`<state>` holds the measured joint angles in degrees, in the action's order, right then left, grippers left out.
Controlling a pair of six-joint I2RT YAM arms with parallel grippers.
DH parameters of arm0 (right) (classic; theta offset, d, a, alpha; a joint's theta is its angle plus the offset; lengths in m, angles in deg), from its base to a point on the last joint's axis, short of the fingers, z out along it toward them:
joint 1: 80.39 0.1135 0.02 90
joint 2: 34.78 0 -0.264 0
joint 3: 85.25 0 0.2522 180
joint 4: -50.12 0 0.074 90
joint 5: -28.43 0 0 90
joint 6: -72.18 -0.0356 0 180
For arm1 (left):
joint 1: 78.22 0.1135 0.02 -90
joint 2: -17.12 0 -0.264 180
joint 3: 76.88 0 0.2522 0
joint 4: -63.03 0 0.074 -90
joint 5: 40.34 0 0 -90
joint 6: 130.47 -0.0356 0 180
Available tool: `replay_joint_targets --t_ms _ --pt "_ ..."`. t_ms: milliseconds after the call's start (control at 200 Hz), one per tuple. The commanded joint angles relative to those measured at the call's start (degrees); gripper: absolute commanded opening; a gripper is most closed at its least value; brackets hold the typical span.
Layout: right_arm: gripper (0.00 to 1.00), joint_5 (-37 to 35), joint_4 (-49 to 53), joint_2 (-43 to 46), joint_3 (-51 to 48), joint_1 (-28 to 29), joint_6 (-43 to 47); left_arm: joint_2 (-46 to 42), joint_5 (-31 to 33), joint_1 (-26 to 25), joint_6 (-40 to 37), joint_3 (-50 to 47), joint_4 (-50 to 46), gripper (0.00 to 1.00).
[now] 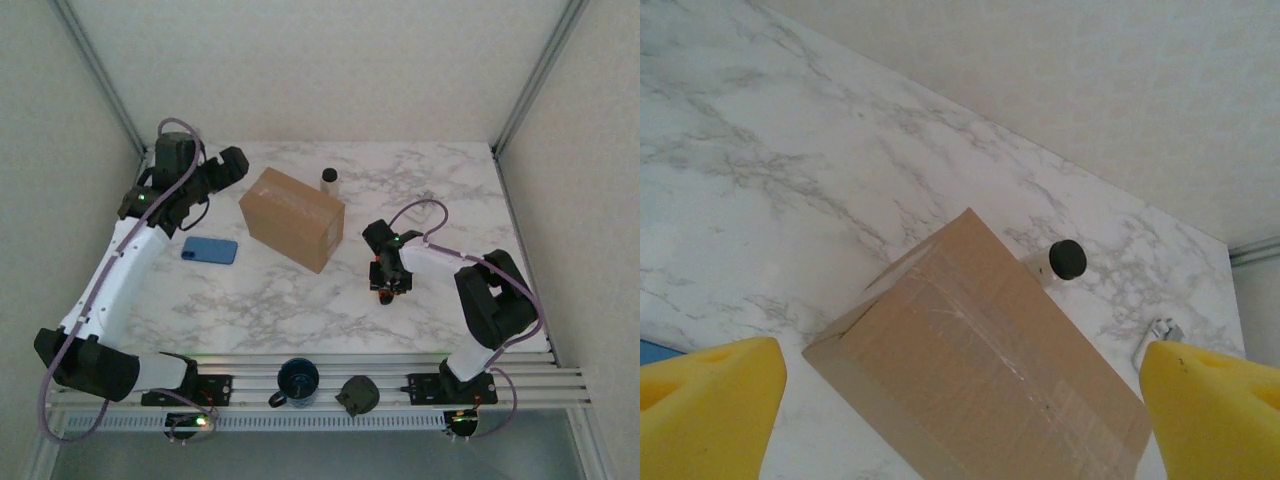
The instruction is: Unpack the express box
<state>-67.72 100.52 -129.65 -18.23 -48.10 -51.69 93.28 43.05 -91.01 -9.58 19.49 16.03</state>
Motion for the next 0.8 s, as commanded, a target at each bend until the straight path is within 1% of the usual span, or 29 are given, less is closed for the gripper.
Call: replay_joint_targets --t_ms 0,145,320,441,581,681,796 --pt "0.33 -1.5 3.6 -0.8 -1.1 0.3 -0.3 1.0 -0.2 -2.1 0.0 2.8 -1.7 0.90" --pt "0.26 -2.4 4.4 0.0 -0.6 0.3 -0.2 1.7 -0.4 -5.5 -0.1 3.9 -2.2 0.89" --pt "0.23 -2.6 6.2 4.5 0.6 0.3 1.7 3.0 -2.5 -11.2 -0.7 4.6 -2.2 0.89" --pt "0.22 -2.7 8.0 11.1 1.4 0.1 4.1 4.6 -6.2 -15.1 -0.8 4.0 -0.9 0.89" --pt "0.22 -0.8 9.7 21.2 2.4 0.1 8.5 5.9 -11.5 -18.6 1.1 0.8 4.5 0.87" --pt "0.22 1.5 11.0 27.6 3.7 0.1 11.6 6.6 -13.7 -20.9 2.8 -0.7 9.4 0.87" --pt "0.22 5.6 11.3 32.8 5.1 -0.1 15.1 7.8 -17.1 -23.1 4.7 -1.6 15.2 0.87"
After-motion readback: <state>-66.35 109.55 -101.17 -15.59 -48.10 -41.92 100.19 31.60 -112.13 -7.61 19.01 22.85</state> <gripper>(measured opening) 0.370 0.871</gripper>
